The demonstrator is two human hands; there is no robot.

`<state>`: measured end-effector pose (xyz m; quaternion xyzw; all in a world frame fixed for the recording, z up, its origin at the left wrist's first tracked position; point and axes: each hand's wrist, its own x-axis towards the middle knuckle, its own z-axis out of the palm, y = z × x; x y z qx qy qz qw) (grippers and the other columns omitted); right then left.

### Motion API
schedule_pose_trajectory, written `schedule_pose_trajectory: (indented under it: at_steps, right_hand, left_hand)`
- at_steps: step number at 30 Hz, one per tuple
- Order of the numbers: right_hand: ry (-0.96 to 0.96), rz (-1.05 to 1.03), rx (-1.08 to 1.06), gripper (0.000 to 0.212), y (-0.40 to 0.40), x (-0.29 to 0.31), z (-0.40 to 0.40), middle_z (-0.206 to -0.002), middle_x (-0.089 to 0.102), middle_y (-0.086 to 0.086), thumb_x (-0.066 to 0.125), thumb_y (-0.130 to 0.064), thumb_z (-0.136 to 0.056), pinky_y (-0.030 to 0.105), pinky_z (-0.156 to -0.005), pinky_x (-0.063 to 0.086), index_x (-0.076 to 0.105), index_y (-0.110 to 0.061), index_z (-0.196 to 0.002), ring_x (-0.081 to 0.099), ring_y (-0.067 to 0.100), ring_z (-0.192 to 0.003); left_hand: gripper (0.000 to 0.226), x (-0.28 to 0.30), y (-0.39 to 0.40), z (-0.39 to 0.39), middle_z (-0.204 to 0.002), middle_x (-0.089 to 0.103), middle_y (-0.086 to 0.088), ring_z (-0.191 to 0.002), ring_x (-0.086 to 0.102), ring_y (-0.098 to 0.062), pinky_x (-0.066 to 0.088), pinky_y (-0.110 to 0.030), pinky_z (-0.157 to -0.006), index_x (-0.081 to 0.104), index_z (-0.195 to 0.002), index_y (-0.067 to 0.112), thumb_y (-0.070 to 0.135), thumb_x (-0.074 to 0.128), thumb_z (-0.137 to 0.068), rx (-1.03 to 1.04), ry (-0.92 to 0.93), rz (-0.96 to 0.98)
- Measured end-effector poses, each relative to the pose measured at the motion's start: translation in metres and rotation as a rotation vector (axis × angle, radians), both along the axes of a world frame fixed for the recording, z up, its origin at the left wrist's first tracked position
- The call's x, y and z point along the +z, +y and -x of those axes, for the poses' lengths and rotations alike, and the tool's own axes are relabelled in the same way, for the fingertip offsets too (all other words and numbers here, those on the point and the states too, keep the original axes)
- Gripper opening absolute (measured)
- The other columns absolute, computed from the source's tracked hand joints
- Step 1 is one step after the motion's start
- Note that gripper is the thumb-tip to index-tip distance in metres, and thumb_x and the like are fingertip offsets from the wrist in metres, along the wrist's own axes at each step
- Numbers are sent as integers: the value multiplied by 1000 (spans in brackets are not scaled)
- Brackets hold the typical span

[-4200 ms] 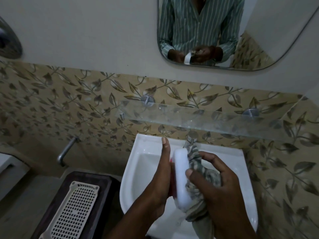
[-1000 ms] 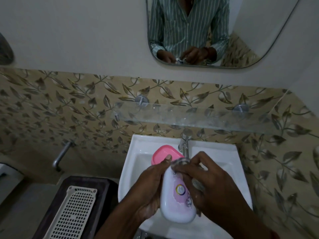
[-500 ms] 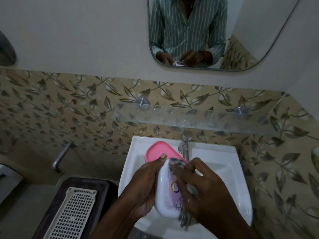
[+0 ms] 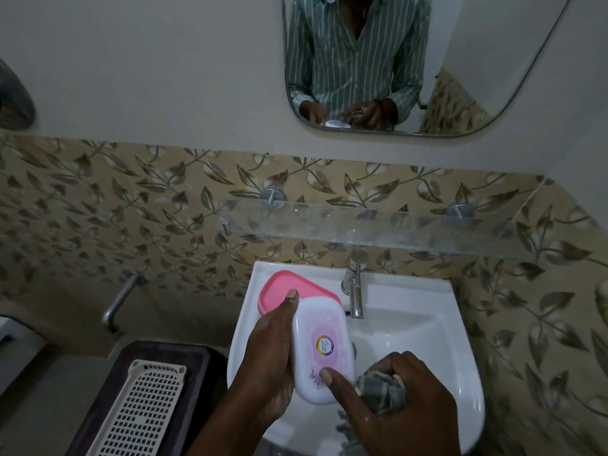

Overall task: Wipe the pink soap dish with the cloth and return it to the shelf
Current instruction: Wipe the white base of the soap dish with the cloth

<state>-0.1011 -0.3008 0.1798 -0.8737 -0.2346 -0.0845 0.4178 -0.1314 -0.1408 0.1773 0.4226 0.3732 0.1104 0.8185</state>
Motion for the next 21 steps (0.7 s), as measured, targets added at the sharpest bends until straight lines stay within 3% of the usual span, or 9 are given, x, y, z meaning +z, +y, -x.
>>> schedule_pose_trajectory:
  at_steps: [4,7,9,12,14,16,19,21]
  right_hand:
    - [5,60,100,64,3,-1,5,-73,51,0,72,-78,-45,2,-63,40,58,-19,-64,49,-4,-72]
    - [12,43,115,71,11,-2,7,-83,58,2,61,-81,-52,18,-60,54,62,-14,-76,59,8,-76]
    - [92,19,168,77,10,-2,5,-96,61,-4,63,-81,-54,19,-72,52,63,-17,-98,63,15,-83]
    - [254,83,262,96,7,-6,1,-126,38,-29,70,-78,-49,6,-90,36,32,-47,-131,46,-4,-113]
    - [335,126,285,113,9,-6,0,-137,37,-19,55,-90,-45,8,-104,27,22,-38,-140,39,0,-128]
    - [247,178,259,122,13,-3,3,-135,48,-10,43,-97,-44,8,-102,28,32,-27,-143,48,8,-124]
    - [114,101,210,101,5,1,6,-111,68,0,73,-66,-50,31,-88,55,51,-16,-135,67,19,-95]
    - [90,90,203,100,1,5,4,-105,70,-1,79,-57,-46,39,-77,61,51,-16,-133,68,19,-86]
  left_hand:
    - [46,0,-6,-2,-103,80,-20,-92,78,-38,65,-44,-71,76,-113,7,46,57,-100,-11,9,-29]
    - [46,0,-10,-1,-99,81,-20,-85,79,-38,64,-40,-61,76,-112,6,46,58,-99,-26,25,-42]
    - [49,0,-12,0,-104,79,-22,-93,77,-43,65,-49,-73,74,-117,6,48,58,-99,-42,39,-46]
    - [49,-1,-14,2,-107,79,-22,-98,75,-43,59,-59,-91,73,-118,5,47,57,-100,-75,35,-83]
    - [51,-1,-15,3,-106,79,-21,-98,76,-41,58,-59,-94,75,-115,5,49,56,-100,-93,29,-117]
    - [54,-2,-14,2,-103,81,-16,-96,78,-36,60,-55,-93,77,-112,10,56,51,-99,-109,24,-155]
    - [49,-9,-9,-3,-83,83,3,-78,80,-15,65,-37,-69,78,-97,27,61,43,-100,-114,56,-248]
    - [48,-11,-5,-2,-72,80,9,-64,76,-5,60,-27,-52,75,-87,28,59,41,-101,-123,77,-387]
